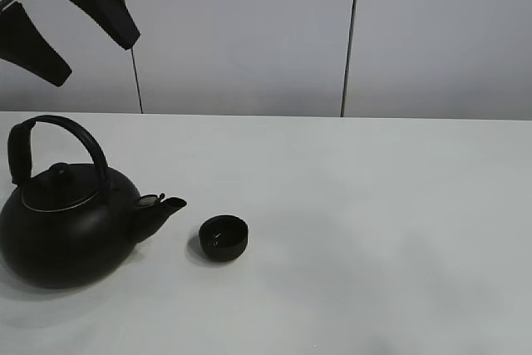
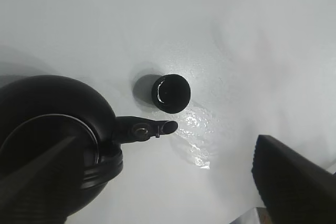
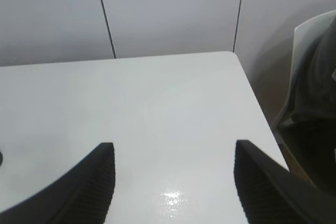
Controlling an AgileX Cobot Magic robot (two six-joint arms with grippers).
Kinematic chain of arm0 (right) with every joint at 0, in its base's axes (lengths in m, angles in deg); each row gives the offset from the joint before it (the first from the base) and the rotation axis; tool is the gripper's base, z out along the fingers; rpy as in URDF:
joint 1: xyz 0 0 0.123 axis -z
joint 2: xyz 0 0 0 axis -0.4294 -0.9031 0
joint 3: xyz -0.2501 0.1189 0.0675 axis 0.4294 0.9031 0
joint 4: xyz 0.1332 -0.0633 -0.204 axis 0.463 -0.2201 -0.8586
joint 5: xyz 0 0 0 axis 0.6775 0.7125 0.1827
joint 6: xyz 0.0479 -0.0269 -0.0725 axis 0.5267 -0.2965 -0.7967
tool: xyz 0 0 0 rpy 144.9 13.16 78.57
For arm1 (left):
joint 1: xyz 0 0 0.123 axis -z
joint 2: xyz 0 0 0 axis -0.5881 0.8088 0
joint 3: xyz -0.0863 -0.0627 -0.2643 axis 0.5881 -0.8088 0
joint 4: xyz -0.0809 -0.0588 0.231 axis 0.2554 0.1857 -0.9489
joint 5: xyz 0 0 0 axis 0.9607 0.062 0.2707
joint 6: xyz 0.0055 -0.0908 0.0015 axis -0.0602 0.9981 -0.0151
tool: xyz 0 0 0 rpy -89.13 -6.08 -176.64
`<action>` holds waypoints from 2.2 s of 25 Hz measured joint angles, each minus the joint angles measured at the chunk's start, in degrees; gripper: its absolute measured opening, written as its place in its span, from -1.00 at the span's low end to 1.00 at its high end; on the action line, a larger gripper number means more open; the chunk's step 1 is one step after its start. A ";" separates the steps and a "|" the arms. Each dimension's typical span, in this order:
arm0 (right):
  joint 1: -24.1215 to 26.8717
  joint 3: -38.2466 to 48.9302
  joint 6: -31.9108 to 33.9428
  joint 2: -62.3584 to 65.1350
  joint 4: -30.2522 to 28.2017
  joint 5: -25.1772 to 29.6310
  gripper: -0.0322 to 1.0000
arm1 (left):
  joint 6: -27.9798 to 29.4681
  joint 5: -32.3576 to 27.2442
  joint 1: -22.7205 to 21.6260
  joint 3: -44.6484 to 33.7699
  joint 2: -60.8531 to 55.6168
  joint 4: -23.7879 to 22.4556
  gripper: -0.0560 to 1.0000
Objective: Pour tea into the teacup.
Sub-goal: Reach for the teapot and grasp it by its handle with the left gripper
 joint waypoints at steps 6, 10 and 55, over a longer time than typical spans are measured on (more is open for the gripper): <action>-3.91 10.94 0.31 5.06 -0.05 0.04 -0.06 | 0.00 0.00 0.00 0.00 0.00 0.00 0.30; -8.10 13.98 2.17 5.06 -0.81 -0.36 -0.06 | 0.00 0.00 0.00 0.00 0.00 0.00 0.30; -10.34 19.55 4.91 5.06 -2.47 -4.28 -0.06 | 0.00 7.87 -0.07 0.00 0.00 0.00 0.30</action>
